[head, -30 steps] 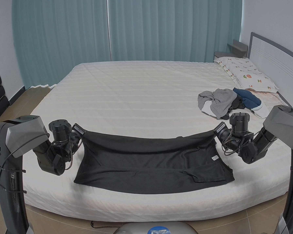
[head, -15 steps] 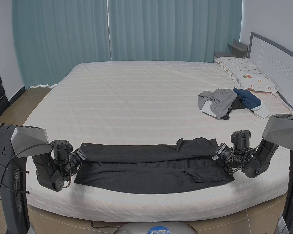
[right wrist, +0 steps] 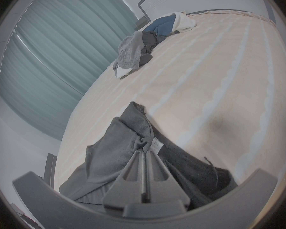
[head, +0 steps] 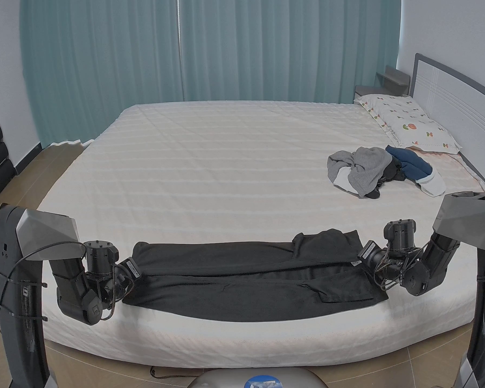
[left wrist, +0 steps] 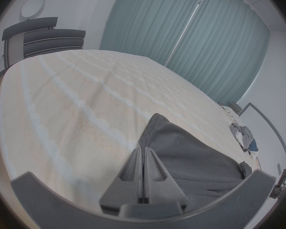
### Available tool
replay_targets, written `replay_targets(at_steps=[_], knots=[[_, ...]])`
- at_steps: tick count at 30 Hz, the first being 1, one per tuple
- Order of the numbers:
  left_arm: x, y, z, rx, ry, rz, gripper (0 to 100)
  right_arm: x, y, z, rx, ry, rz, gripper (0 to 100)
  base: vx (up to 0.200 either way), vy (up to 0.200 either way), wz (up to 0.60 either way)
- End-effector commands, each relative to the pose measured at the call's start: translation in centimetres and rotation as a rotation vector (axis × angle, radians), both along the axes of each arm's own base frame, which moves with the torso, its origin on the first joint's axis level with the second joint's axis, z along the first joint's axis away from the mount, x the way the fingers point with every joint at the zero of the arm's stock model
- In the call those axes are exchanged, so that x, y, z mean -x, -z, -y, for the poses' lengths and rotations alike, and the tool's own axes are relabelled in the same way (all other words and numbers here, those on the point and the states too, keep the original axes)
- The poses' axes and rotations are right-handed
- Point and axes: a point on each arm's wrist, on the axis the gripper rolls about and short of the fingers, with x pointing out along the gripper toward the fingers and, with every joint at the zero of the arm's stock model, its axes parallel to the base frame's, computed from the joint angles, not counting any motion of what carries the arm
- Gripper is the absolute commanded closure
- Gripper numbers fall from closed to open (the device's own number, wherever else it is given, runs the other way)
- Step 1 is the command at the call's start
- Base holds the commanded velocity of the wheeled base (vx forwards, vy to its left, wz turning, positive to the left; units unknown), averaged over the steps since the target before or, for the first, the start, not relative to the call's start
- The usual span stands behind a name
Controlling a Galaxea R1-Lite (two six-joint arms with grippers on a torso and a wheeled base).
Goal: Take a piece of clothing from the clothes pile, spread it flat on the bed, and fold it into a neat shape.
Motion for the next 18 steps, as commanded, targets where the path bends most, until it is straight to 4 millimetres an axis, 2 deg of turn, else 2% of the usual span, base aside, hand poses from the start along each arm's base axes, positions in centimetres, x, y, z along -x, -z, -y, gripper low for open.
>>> replay_targets(at_steps=[1, 5, 12, 14, 15, 17, 18], knots=[[0.0, -1.1, 0.0, 0.003, -0.001, 0.028, 100, -0.1, -0.8, 0.6, -0.009, 0.008, 0.02, 100, 0.0, 0.0, 0.0], [0.0, -1.2, -0.1, 0.004, -0.003, 0.031, 100, 0.5, -0.2, 0.6, -0.015, -0.006, -0.011, 100, 0.0, 0.0, 0.0], [0.8, -0.4, -0.1, -0.002, 0.002, -0.016, 100, 0.7, 0.9, 0.4, -0.003, -0.017, -0.047, 100, 0.0, 0.0, 0.0], [0.9, -0.4, -0.1, -0.004, 0.002, -0.024, 100, 0.9, 2.0, 0.4, 0.04, -0.045, -0.074, 100, 0.0, 0.0, 0.0], [1.0, -0.3, 0.0, -0.006, 0.005, -0.029, 100, 1.0, 2.2, 0.4, 0.049, -0.049, -0.08, 0, 0.0, 0.0, 0.0], [1.3, -0.2, 0.0, -0.008, 0.007, -0.04, 100, 1.0, 2.0, 0.3, 0.05, -0.056, -0.072, 0, 0.0, 0.0, 0.0], [1.4, -0.3, 0.0, -0.008, 0.007, -0.04, 0, 1.0, 1.8, 0.3, 0.049, -0.055, -0.064, 0, 0.0, 0.0, 0.0]])
